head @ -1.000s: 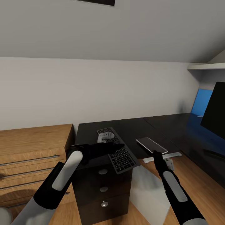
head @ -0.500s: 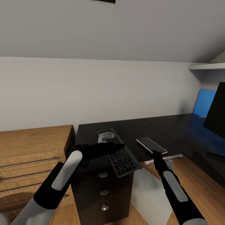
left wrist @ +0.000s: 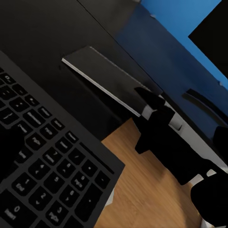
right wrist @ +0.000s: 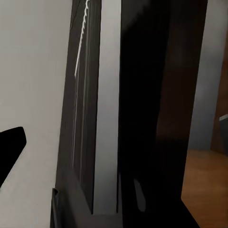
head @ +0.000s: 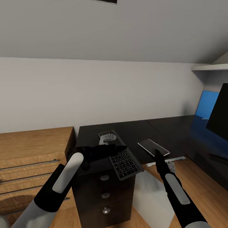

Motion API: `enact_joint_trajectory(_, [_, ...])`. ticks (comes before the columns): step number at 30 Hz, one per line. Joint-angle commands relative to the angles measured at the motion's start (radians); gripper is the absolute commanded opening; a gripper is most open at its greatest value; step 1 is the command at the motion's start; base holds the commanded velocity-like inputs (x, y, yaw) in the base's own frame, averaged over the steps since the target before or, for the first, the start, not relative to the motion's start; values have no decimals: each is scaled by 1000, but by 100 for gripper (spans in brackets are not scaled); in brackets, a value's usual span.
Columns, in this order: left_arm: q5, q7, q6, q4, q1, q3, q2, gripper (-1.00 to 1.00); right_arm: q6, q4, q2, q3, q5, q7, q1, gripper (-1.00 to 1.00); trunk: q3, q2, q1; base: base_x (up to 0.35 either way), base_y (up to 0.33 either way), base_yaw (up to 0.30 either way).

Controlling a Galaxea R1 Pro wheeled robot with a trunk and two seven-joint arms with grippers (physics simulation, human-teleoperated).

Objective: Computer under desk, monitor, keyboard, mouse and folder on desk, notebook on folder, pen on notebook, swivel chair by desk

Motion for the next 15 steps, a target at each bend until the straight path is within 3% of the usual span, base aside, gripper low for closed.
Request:
enact_joint_trajectory(1, [10,10,1,-1,-1,-1,1,100,-9,8,-1,4,-14,-10,0,100,-1,0,0,0,0,0])
enact_joint_trajectory(15, [10,10,0,3,-2,-1,1,100,-9,8,-1,3,-13,-11,0,100,-1,0,0,-19,0,0])
